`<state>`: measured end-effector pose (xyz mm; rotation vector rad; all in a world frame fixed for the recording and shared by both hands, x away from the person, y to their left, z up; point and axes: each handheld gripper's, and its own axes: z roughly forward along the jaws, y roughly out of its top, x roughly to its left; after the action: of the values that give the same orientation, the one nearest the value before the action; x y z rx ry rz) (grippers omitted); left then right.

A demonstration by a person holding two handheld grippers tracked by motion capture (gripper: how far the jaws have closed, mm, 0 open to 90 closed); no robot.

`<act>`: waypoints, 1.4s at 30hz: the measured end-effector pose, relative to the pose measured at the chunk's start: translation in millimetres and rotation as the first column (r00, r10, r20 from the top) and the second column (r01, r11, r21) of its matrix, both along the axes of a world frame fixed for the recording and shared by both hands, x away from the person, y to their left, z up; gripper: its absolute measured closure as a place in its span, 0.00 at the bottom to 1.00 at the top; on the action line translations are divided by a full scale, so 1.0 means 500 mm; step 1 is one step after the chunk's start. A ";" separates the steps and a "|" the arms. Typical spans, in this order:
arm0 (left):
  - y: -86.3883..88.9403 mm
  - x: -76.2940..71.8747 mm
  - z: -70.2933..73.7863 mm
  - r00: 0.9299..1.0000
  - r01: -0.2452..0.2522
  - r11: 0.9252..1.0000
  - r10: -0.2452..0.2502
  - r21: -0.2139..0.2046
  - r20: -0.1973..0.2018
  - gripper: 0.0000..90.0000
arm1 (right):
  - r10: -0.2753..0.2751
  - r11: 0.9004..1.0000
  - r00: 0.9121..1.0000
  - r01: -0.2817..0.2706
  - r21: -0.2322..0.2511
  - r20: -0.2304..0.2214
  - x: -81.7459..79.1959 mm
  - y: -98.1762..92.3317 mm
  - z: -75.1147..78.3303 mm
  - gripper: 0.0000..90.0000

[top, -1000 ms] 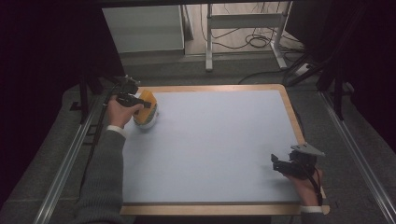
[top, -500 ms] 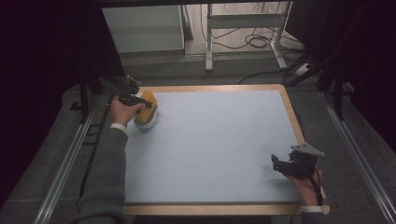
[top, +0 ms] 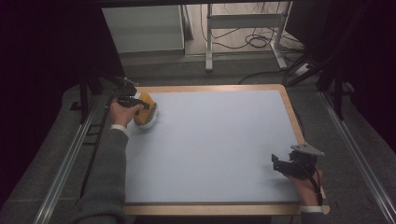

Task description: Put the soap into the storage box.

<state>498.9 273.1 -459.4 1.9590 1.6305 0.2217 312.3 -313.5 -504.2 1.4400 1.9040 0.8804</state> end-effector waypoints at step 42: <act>-0.016 -0.165 0.053 0.953 0.203 0.978 -0.186 -0.051 0.239 0.19 | 0.013 1.000 1.000 -0.013 -0.006 0.003 -0.001 0.006 0.003 0.05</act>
<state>416.5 265.0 -432.8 1.9404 1.2705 0.2962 311.9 -310.5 -502.8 1.4233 1.9140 0.8814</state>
